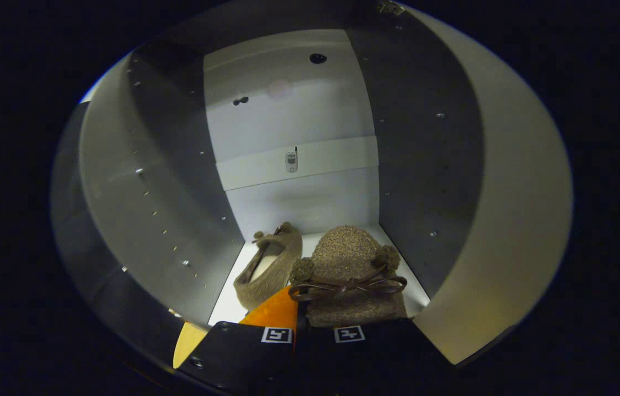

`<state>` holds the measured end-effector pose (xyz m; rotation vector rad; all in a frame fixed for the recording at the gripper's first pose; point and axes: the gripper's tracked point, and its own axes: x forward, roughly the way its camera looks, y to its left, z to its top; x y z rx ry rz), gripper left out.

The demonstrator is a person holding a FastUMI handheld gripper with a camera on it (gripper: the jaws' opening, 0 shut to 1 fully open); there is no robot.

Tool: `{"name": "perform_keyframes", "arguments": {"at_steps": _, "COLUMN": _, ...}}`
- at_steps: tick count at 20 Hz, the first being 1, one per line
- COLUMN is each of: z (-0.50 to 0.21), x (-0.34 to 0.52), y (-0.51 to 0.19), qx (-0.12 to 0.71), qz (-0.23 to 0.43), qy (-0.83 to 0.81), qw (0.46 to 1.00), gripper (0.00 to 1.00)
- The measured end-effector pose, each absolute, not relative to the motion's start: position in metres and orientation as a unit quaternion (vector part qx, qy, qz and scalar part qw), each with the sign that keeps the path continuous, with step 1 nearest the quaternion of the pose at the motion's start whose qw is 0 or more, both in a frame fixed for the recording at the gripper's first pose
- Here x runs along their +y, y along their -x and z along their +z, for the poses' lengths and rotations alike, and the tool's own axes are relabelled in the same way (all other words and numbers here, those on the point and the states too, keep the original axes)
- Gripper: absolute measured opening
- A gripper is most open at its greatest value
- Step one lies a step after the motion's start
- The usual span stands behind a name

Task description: Open the shoe cabinet door, grab the shoes and put them into the shoe cabinet, then close the shoe cabinet door.

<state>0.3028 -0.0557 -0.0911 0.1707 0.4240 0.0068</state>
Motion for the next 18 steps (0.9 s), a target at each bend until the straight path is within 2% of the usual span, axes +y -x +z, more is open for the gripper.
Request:
{"name": "perform_keyframes", "arguments": {"at_steps": 10, "z": -0.140, "x": -0.067, "y": -0.423, "qx": 0.251, "qz": -0.020, "qy": -0.070, "qw": 0.965, "gripper": 0.13}}
{"name": "perform_keyframes", "arguments": {"at_steps": 18, "z": -0.187, "x": -0.066, "y": -0.451, "qx": 0.300, "qz": -0.031, "qy": -0.045, "qw": 0.952, "gripper": 0.13}}
